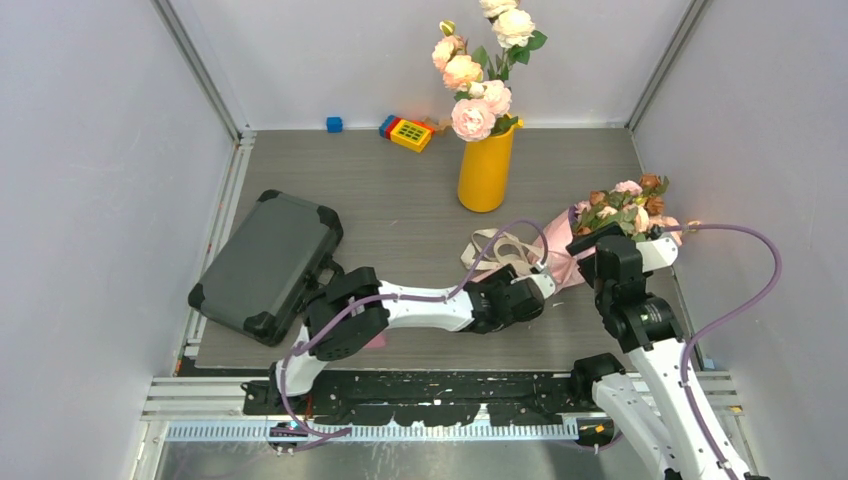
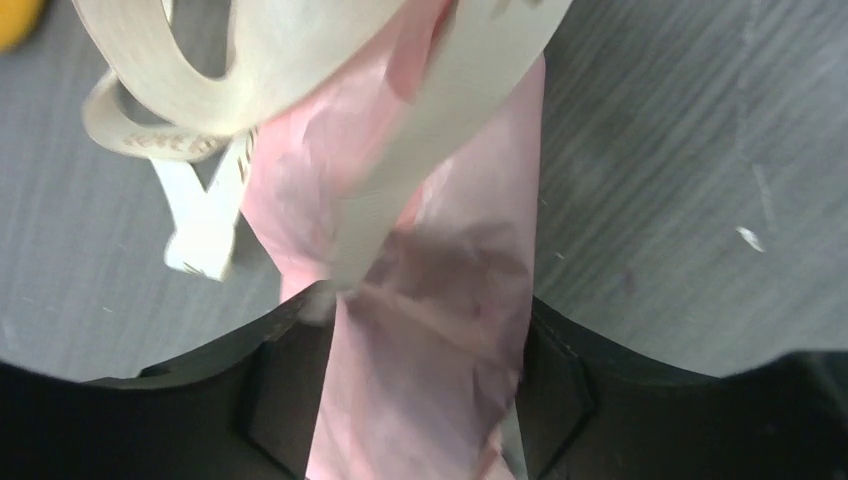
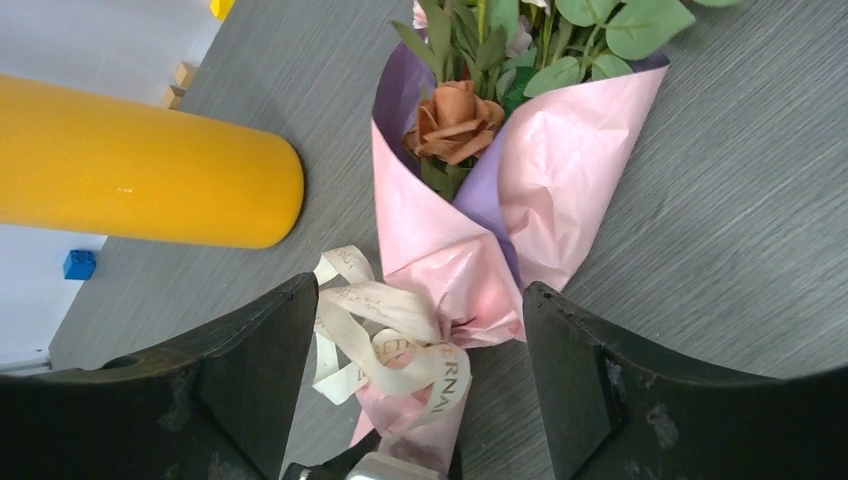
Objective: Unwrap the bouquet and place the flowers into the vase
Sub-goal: Adjust the fake flower at the center of the board.
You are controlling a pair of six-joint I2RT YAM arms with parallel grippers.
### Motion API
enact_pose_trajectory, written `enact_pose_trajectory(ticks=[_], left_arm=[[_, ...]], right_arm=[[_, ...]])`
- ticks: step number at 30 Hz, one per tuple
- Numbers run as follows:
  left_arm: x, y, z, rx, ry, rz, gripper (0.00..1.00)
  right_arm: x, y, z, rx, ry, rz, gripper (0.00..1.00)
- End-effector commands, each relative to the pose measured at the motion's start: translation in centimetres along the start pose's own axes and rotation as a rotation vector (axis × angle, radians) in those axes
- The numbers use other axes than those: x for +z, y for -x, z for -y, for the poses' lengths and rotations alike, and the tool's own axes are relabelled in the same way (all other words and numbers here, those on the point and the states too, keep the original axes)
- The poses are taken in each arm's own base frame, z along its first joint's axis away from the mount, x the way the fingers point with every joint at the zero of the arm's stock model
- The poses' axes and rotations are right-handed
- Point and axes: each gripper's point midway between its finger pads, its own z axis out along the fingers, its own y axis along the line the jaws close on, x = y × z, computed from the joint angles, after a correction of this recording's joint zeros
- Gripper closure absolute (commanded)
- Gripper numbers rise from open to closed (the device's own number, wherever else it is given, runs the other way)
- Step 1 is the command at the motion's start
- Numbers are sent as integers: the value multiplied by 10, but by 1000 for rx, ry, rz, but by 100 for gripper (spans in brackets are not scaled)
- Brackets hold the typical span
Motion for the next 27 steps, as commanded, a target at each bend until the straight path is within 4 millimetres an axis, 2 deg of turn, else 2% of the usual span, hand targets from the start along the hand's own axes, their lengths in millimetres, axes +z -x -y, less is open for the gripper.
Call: enact_pose_trajectory(ticks=[1, 4, 7, 11, 14, 17, 20, 27], left_arm=[[-43, 31, 9, -186, -140, 90, 31], [-63, 33, 16, -226, -230, 104, 20], [-82, 32, 16, -243, -284, 106, 13], [-111, 32, 15, -298, -372, 121, 7], [-122, 32, 17, -393, -466, 101, 8], [-121, 37, 13, -521, -548, 95, 12], [-113, 41, 10, -606, -590, 123, 22], [-91, 50, 9, -650, -617, 137, 35]], right_arm=[[-19, 24, -9, 34, 26, 53, 20], [-26, 25, -13, 18, 37, 24, 20], [-30, 18, -21, -24, 55, -44, 18], [-27, 6, -26, -77, 33, -132, 17], [-18, -5, -23, -120, 0, -180, 16], [-6, -14, -21, -152, -28, -233, 15], [3, -21, -22, -154, -15, -284, 19], [25, -31, 6, -136, -94, -338, 32]])
